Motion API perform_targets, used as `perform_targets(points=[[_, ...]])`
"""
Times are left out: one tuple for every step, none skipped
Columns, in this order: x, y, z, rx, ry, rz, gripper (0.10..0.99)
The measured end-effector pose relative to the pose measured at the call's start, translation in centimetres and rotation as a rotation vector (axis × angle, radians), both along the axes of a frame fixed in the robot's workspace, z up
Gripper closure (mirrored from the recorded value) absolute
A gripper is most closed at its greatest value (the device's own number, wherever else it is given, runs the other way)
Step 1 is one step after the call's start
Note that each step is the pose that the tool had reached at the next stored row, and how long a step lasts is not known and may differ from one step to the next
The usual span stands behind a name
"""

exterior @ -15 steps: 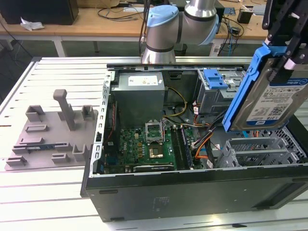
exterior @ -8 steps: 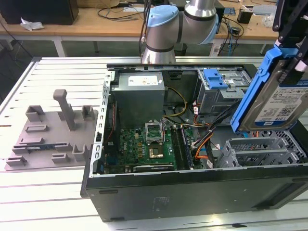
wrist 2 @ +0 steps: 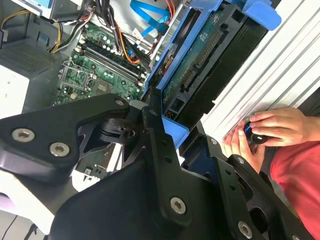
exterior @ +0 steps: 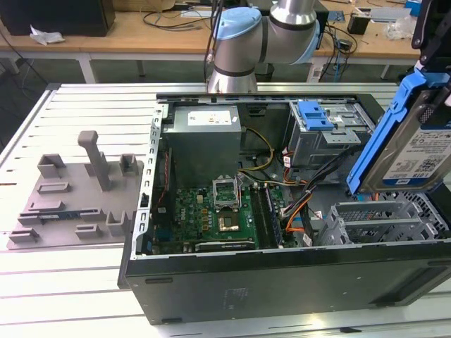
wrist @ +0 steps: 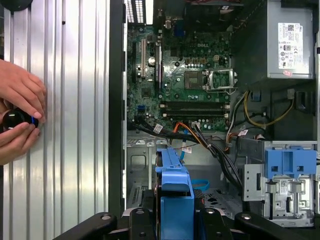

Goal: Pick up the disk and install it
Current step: 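Insert the disk into the insertion slot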

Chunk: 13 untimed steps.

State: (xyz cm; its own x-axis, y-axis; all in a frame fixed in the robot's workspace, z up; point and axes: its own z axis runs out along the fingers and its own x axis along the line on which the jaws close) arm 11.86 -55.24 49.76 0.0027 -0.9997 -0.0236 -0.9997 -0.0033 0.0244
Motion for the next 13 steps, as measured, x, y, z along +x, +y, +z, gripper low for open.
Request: perform_targets(points=[[0.0,0.0,-0.05,0.0,-0.0002,0.0,0.718],[0.0,0.0,-0.15,0.0,-0.0004,0.0,0.718],[0.0,0.0,-0.2,0.0,-0.0005,-0.001,0.718],[0.0,0.0,-0.26,0.0,-0.0005,-0.001,0.718],[0.0,0.0,-0.35,0.0,-0.0006,-0.001,0.718],[0.0,0.0,-0.4,0.0,-0.0007,-0.001,0.718],[0.0,0.0,-0.46,0.0,-0.0007,-0.001,0.718],[0.0,0.0,-0.56,0.0,-0.0008,-0.001,0.718],[0.0,0.0,-0.63,0.0,-0.0008,-0.001,0.718],[0.0,0.0,-0.73,0.0,-0.0009,-0.001,0.718],[0.0,0.0,-0.8,0.0,-0.0009,-0.001,0.718],[0.0,0.0,-0.87,0.0,-0.001,-0.001,0.718],[0.0,0.0,-0.96,0.0,-0.001,-0.001,0.718]])
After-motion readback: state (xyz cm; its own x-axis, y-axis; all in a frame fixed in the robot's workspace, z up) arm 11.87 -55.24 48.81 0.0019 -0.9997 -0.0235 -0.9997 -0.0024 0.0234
